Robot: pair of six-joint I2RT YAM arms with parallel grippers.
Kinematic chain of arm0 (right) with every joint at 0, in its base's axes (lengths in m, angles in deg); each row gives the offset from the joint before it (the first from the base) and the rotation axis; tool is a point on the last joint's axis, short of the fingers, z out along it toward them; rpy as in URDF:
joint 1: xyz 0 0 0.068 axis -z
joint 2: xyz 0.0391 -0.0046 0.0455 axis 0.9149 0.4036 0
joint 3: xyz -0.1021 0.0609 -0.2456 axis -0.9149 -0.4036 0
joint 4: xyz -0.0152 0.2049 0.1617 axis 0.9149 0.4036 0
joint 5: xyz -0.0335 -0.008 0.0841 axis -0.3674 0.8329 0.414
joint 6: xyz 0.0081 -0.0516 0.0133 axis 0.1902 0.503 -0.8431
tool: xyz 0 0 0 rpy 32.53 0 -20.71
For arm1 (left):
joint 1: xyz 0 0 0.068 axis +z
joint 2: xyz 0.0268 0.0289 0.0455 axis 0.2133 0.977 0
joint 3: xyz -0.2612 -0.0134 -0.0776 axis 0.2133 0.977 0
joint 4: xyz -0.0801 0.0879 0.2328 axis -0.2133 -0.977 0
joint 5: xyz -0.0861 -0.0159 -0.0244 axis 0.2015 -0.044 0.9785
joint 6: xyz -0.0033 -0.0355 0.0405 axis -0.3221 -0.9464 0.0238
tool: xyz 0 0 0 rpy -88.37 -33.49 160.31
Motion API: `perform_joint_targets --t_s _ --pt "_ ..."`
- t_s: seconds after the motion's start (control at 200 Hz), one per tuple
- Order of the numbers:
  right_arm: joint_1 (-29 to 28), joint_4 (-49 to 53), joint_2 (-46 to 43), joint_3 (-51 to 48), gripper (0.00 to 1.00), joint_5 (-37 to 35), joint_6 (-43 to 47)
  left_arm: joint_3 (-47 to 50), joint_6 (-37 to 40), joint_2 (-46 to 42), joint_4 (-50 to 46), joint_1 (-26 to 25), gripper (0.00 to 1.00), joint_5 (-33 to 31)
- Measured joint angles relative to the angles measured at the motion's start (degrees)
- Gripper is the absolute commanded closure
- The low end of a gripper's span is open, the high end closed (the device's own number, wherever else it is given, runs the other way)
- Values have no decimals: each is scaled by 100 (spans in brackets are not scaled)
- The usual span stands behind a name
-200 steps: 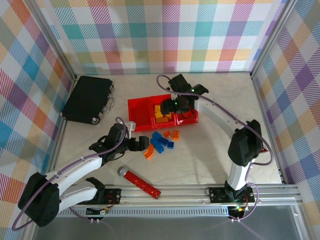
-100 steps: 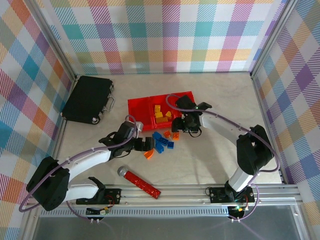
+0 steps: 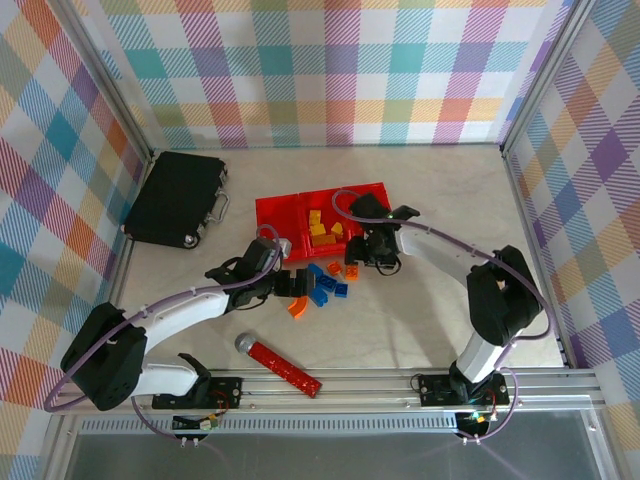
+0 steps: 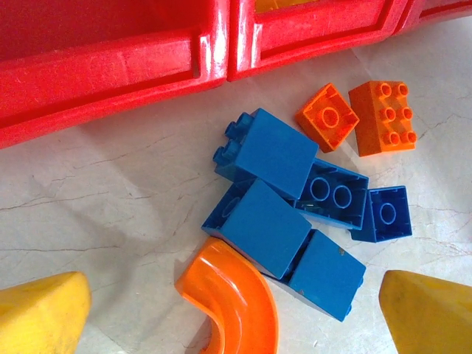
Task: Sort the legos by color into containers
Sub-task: Pick up the lego from the center of the table.
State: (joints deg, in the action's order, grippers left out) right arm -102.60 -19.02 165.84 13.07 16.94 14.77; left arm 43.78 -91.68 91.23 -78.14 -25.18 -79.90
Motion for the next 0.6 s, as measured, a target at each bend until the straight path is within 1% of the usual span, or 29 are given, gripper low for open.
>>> perform_joint_targets --t_s 0.2,0.38,0.6 --pt "-125 -201 278 2 32 9 -428 0 2 -22 0 -26 0 -59" --pt "-297 -420 599 4 30 -37 -623 2 7 -107 11 -26 0 -125" --pt "-420 -616 861 2 32 -391 -774 2 28 -114 116 -26 0 -122"
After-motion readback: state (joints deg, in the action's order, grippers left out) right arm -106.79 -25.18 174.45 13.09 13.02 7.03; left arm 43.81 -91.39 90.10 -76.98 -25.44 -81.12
